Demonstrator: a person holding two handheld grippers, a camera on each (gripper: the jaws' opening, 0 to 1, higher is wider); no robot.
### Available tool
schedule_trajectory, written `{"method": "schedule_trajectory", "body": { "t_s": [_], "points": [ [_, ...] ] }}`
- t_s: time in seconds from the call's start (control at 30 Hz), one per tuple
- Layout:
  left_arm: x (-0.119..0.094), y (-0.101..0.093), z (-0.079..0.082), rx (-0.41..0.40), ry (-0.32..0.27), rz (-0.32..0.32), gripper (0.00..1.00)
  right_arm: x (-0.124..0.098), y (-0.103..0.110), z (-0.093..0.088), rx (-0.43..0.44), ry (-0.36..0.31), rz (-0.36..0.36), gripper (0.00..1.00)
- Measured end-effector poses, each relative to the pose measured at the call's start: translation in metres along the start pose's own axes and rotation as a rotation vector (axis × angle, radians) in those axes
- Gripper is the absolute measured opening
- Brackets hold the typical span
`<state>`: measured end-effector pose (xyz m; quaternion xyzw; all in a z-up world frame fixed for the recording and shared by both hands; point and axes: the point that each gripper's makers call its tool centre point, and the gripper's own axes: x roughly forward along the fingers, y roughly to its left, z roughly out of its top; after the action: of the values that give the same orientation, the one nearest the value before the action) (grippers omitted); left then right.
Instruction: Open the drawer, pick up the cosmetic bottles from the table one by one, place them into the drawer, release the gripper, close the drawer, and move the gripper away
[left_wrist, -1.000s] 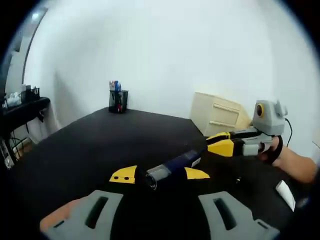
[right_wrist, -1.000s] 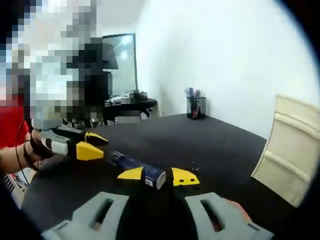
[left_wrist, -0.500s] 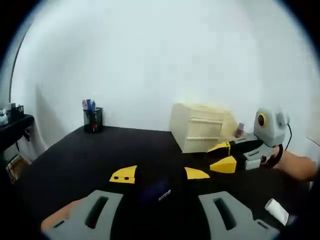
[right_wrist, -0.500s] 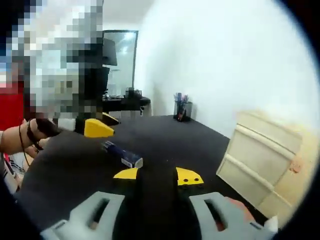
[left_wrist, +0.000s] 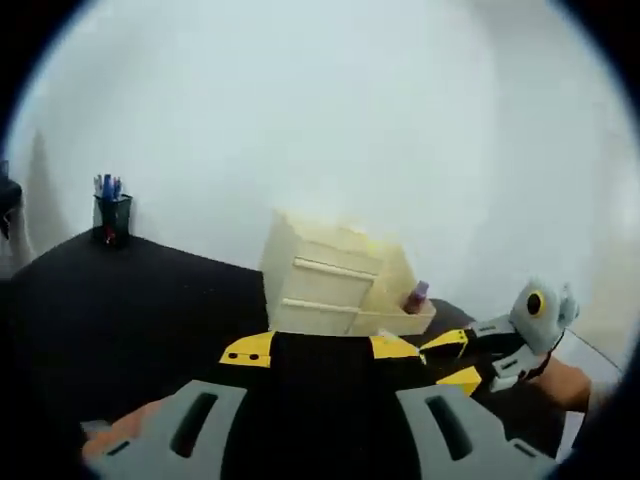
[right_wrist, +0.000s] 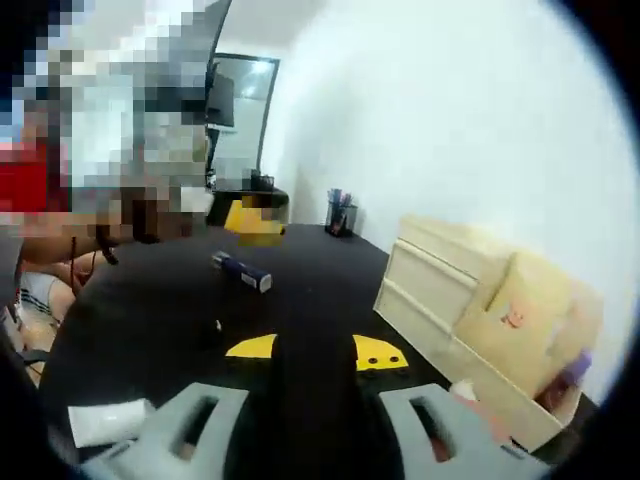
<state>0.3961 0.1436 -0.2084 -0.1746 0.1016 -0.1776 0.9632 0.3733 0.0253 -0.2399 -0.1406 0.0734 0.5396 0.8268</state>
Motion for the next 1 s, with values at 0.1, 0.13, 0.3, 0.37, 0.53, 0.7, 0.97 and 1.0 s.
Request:
{"method": "schedule_trajectory", "body": {
  "t_s": [0.1, 0.13, 0.3, 0.37, 0.53, 0.7, 0.97, 1.0],
  "points": [
    [0.015, -0.006, -0.005, -0.003, 0.006, -0.008, 0.35, -0.017, 0.001, -0.009, 0.038, -0.018, 0.008, 0.24],
    [0.019, -0.009, -0.006, -0.013, 0.004, -0.021, 0.36, -0.022, 0.0, -0.012, 0.04, -0.019, 0.006, 0.24],
    [0.036, -0.018, -0.011, -0.06, -0.002, -0.048, 0.36, -0.044, -0.002, -0.027, 0.047, -0.028, -0.004, 0.24],
    [0.043, -0.022, -0.011, -0.105, -0.016, -0.06, 0.36, -0.051, -0.004, -0.029, 0.04, -0.06, -0.022, 0.23],
    [0.06, -0.03, -0.01, -0.243, -0.049, -0.089, 0.35, -0.061, -0.008, -0.041, 0.028, -0.088, -0.046, 0.24],
    [0.072, -0.042, -0.007, -0.361, -0.1, -0.15, 0.35, -0.068, -0.008, -0.051, 0.045, -0.157, -0.065, 0.24],
    [0.084, -0.036, -0.001, -0.631, -0.241, -0.153, 0.34, -0.068, -0.013, -0.062, 0.029, -0.19, -0.114, 0.3],
    [0.086, -0.037, -0.004, -0.634, -0.243, -0.153, 0.34, -0.066, -0.014, -0.064, 0.031, -0.181, -0.117, 0.3]
  ]
}}
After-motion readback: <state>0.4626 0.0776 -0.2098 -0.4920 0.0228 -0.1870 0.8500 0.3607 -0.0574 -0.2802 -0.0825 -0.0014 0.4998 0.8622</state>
